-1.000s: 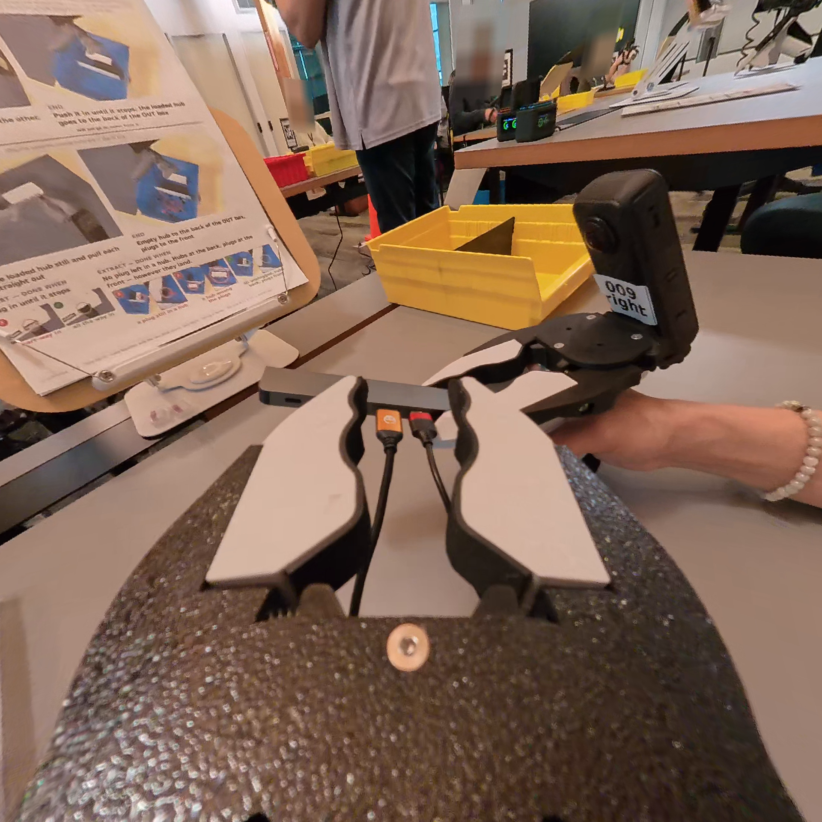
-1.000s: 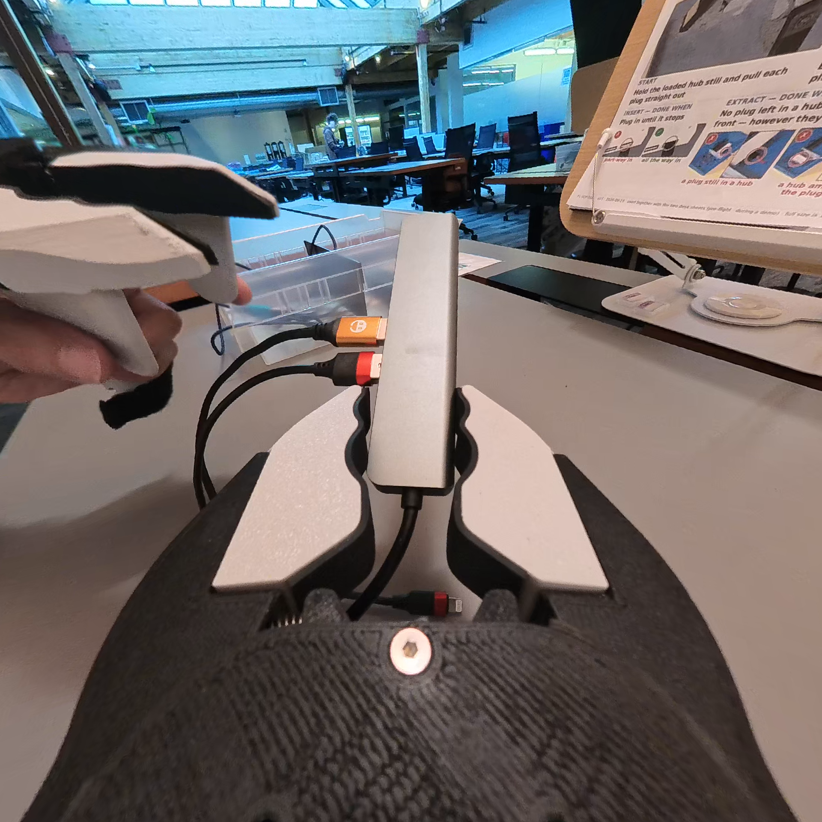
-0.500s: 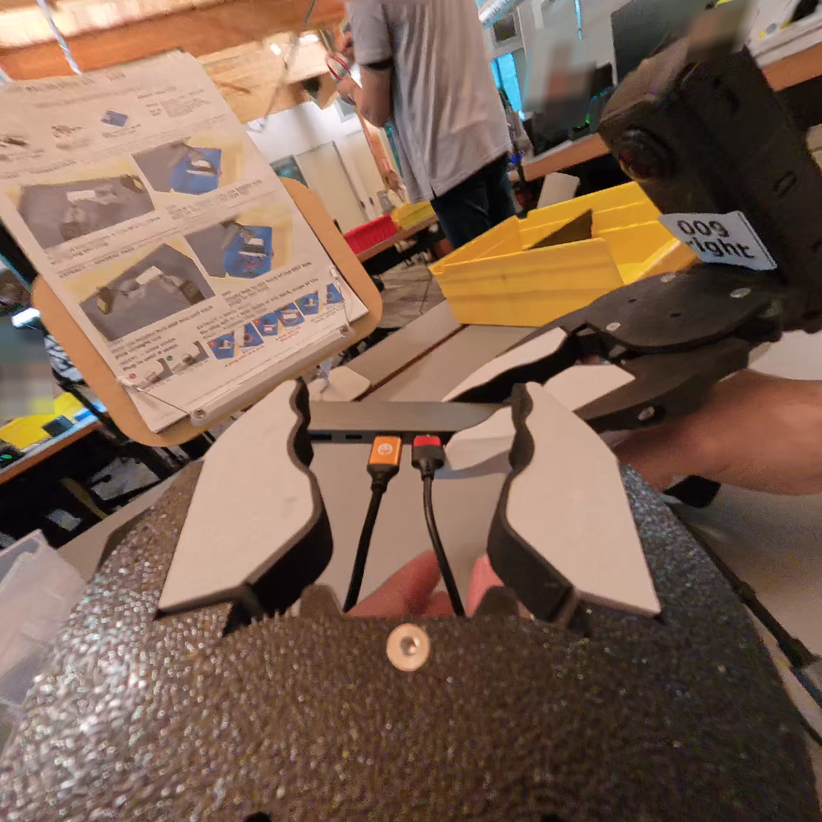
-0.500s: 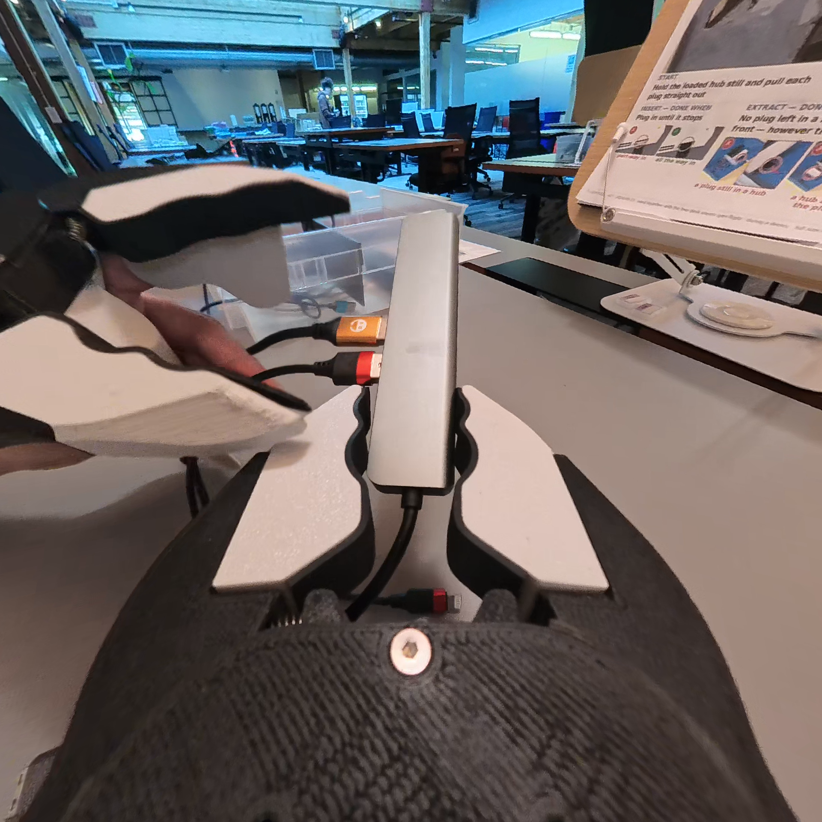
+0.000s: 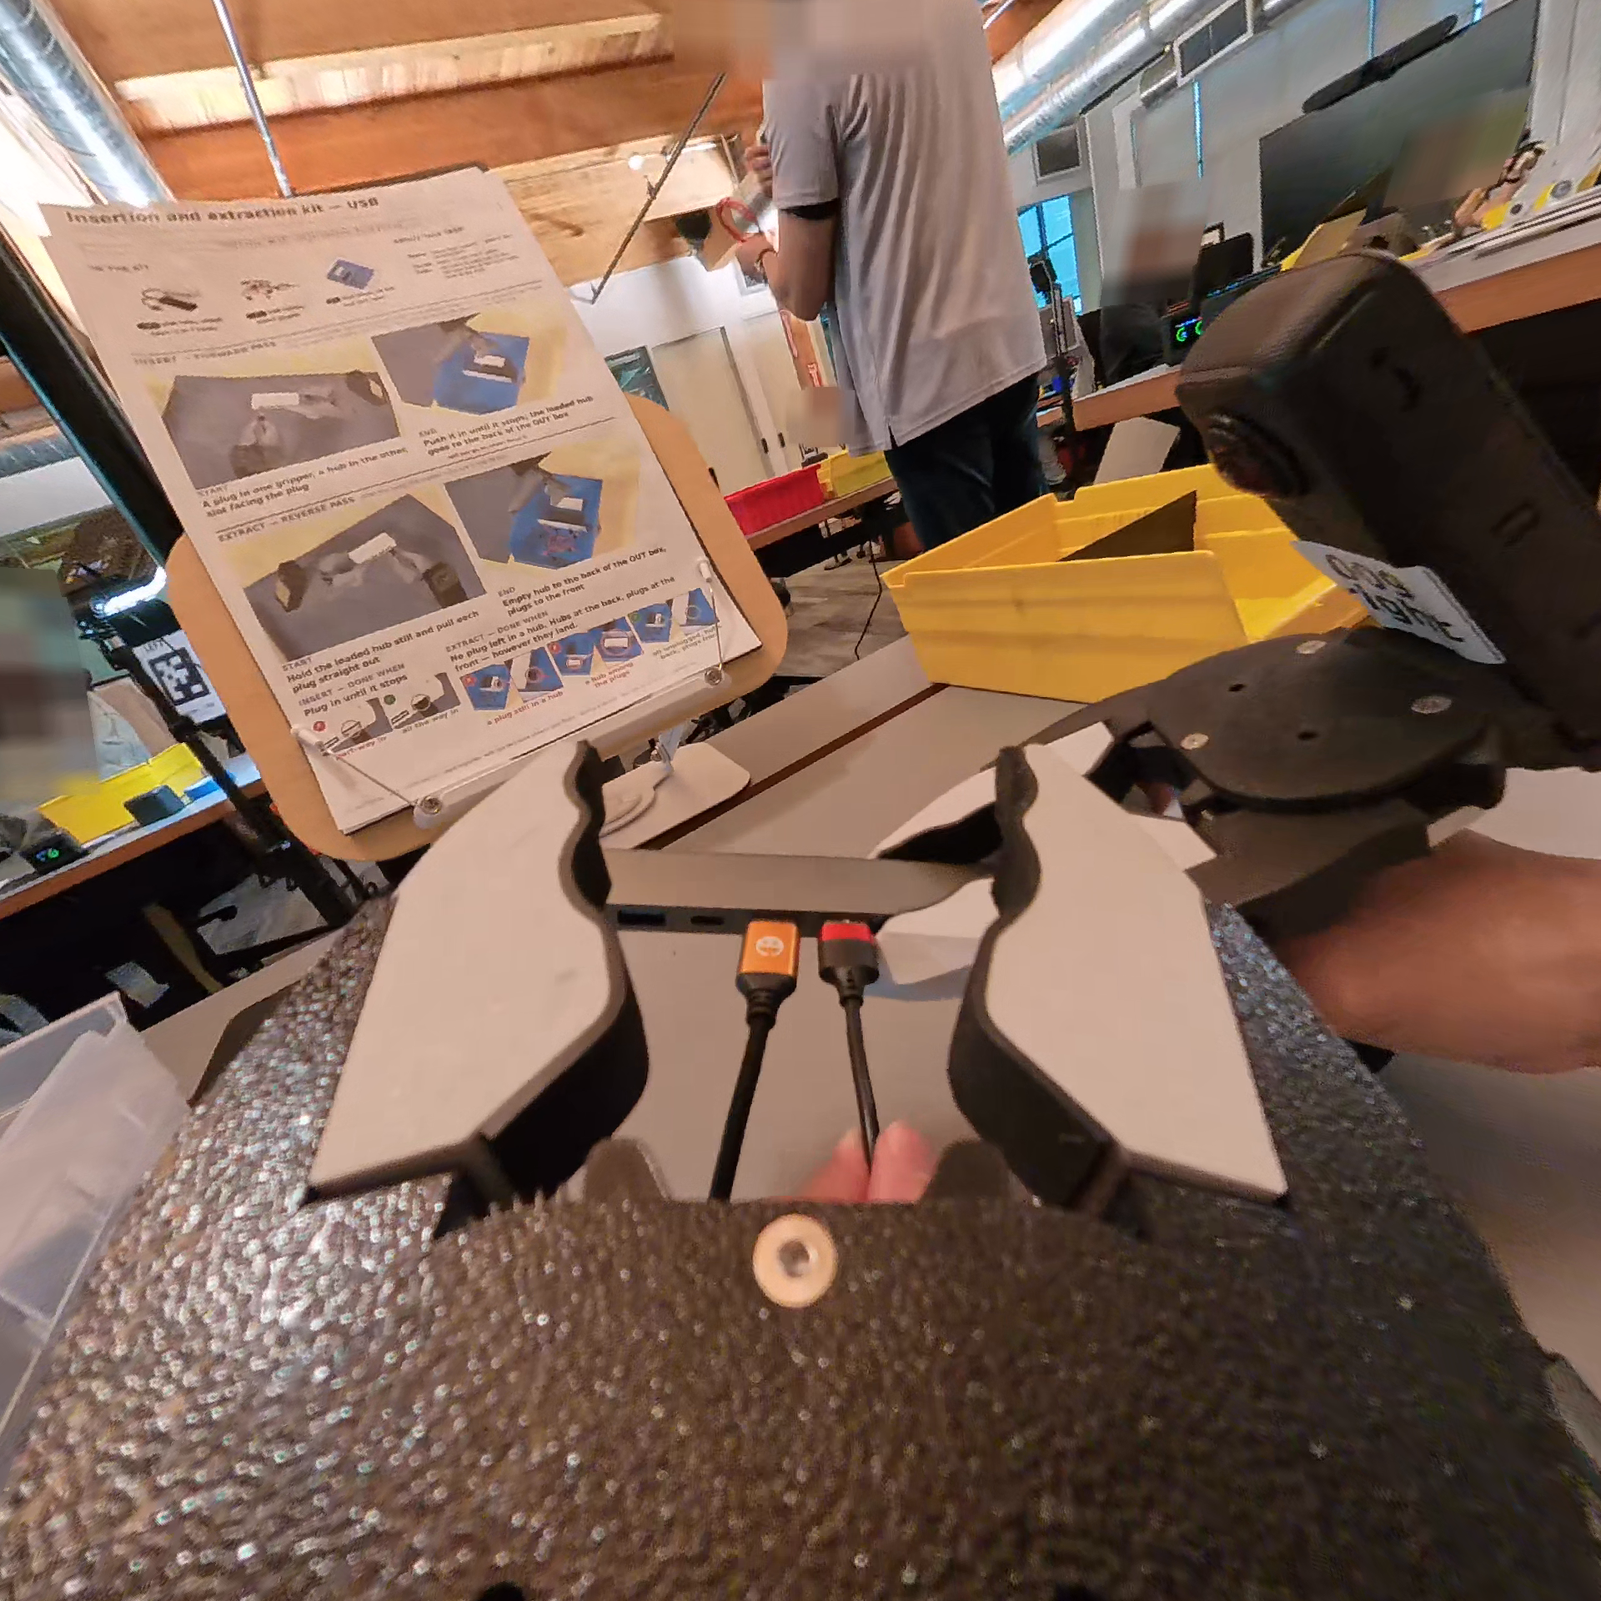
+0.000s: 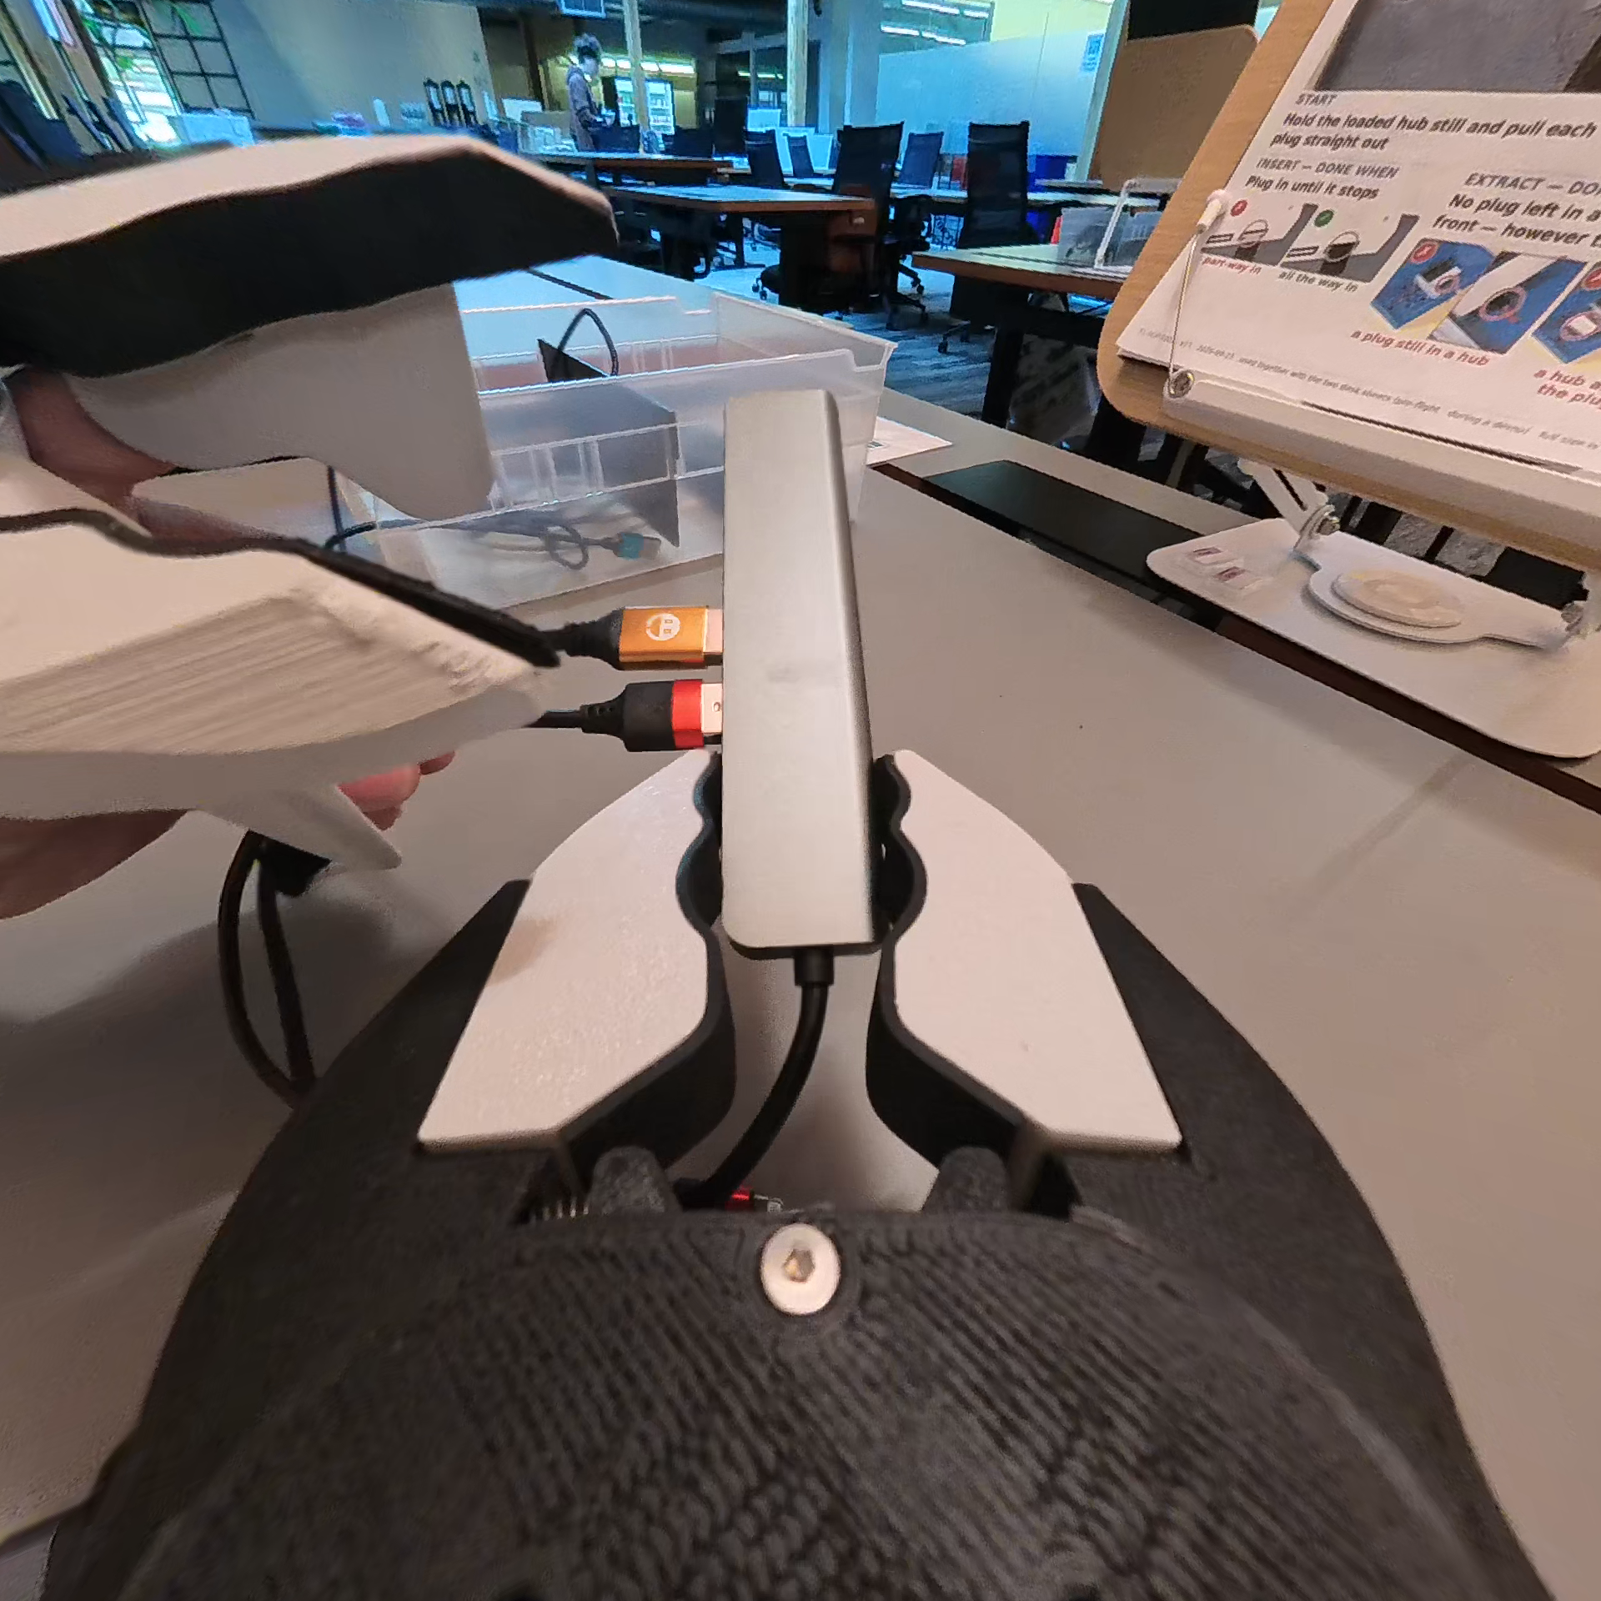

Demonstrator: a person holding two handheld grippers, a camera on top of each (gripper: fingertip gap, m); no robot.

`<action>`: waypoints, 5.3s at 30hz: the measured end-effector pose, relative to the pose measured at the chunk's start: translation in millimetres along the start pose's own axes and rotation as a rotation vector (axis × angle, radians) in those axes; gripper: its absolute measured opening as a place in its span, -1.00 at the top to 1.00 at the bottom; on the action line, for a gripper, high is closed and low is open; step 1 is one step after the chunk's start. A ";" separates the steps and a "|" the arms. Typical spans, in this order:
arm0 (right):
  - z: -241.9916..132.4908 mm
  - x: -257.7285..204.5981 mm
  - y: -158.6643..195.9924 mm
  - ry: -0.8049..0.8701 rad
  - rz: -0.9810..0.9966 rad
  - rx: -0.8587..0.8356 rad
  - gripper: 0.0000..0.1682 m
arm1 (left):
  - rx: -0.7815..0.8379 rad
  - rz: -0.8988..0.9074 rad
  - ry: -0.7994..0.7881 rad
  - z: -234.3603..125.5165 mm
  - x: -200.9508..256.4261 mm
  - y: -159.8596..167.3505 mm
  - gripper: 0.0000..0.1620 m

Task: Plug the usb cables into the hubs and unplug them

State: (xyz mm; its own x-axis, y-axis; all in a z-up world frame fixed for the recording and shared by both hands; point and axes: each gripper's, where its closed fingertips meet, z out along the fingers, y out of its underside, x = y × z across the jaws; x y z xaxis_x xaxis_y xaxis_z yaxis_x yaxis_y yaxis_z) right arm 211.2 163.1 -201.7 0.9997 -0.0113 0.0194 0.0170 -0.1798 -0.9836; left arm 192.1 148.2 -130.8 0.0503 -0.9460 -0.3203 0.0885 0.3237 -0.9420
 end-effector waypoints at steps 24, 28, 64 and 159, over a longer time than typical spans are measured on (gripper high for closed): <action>1.4 -2.1 1.1 0.007 -0.038 -0.010 0.61 | 0.015 -0.011 -0.030 -2.3 -1.6 -4.6 0.03; 1.1 -3.1 1.1 -0.001 -0.039 -0.009 0.62 | 0.012 0.003 -0.030 -3.0 0.3 -3.9 0.03; -197.5 128.8 -176.9 0.421 -0.151 0.341 0.62 | -0.114 -0.255 0.010 -22.9 -70.8 -15.7 -0.30; -318.7 363.6 86.6 0.494 -0.516 -1.306 0.61 | -0.317 -0.299 0.310 -9.5 -2.0 30.4 -0.28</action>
State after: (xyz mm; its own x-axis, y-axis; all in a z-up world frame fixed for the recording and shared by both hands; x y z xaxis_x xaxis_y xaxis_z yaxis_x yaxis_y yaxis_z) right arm 571.5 -170.1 -222.6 0.7775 0.0503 0.6269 0.0665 -0.9978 -0.0025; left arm 185.2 159.7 -159.8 -0.2316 -0.9728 -0.0028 -0.2533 0.0631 -0.9653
